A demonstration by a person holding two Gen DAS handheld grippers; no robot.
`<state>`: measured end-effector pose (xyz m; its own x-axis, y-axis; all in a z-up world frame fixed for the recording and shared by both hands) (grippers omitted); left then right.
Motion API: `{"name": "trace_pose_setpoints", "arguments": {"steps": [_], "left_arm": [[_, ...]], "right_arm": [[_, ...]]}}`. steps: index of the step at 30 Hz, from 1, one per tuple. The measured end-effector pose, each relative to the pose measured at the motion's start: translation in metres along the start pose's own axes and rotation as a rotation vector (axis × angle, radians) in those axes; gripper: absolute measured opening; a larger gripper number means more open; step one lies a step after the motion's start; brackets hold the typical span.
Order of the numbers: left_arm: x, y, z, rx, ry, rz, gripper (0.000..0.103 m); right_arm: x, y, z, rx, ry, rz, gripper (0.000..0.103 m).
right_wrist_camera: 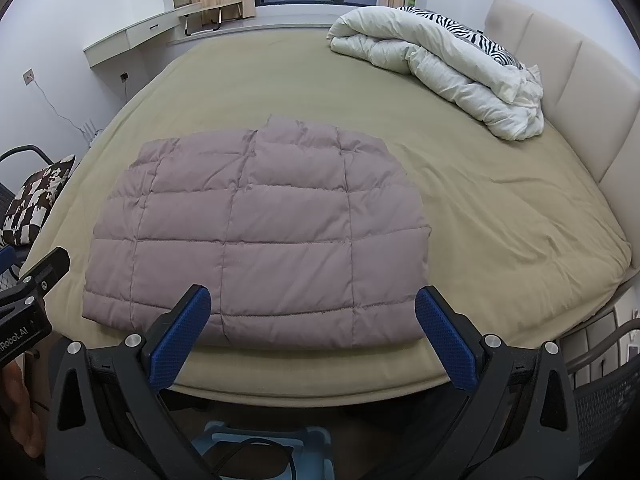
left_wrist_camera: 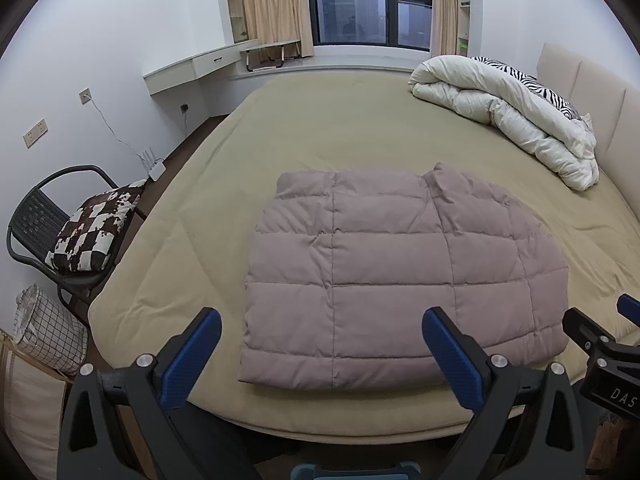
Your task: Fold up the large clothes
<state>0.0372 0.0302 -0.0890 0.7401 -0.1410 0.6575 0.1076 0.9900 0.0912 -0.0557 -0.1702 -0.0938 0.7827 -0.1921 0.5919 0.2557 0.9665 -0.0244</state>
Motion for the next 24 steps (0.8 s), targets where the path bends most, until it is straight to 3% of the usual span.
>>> {"name": "trace_pose_setpoints", "arguments": {"steps": [24], "left_arm": [[-0.0059,-0.0001,-0.0018,0.009,0.029,0.023,0.102]], "right_arm": [[-0.0025,-0.0018,-0.0006,-0.001,0.002,-0.002,0.103]]}}
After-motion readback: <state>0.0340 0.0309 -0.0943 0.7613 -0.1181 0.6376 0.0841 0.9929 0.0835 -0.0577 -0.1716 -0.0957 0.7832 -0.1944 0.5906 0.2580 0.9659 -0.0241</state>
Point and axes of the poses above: each gripper's, at about its wrist camera, not at the fingertips, and z roughly against the way its jaws point, y to its left, x to its top, the point moved 9 cm from there along -z, roughly the way its jaws point, and after that the axes turned 2 degrees about x, right-handed, at the moved point
